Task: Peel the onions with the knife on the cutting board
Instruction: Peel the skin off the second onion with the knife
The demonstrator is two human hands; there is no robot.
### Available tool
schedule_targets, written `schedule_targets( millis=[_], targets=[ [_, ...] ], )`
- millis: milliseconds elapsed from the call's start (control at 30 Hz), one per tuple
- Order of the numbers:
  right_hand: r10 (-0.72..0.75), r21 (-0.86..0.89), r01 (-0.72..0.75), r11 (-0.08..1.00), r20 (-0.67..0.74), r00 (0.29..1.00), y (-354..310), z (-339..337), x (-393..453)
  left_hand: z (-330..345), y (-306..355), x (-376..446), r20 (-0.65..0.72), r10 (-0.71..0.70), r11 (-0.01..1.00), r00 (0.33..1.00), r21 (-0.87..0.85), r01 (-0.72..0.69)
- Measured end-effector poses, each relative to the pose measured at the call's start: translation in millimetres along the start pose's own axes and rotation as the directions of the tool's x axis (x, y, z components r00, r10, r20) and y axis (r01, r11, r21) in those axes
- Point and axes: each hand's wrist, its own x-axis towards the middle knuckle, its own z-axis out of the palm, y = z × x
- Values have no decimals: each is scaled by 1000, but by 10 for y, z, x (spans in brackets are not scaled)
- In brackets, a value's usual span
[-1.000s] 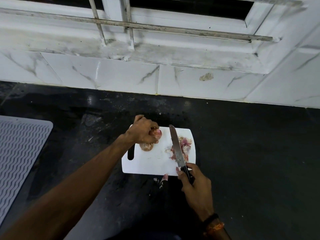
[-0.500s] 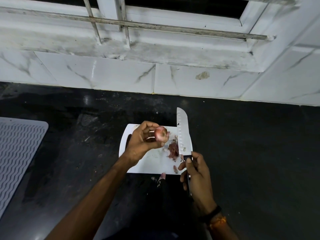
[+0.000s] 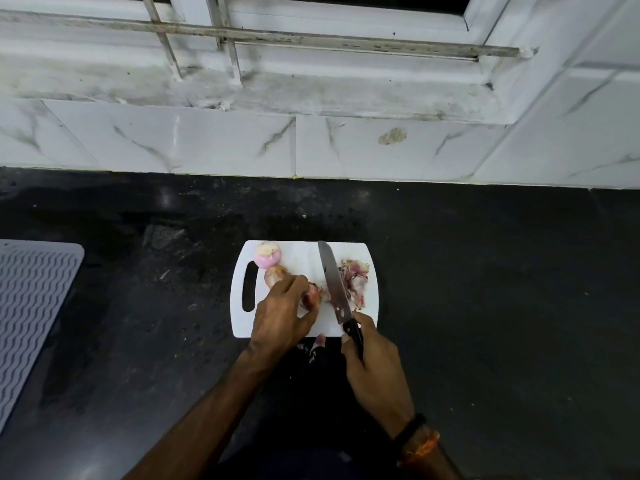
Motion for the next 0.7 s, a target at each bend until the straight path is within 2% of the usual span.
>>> schedule_targets(
  millis=[200,500,700],
  targets=[
    [-1,-91,6,996,50,999,9,121,20,56,-57,-32,55,7,994,998,106,-13],
    [-62,-151,65,986,23,998,-55,114,42,1,-80,-74,69,0,994,998,-105,7],
    [-68,-186,75,980,46,997,-96,102,56,14,-110,-40,72,-19,984,997,-176,31]
  ],
)
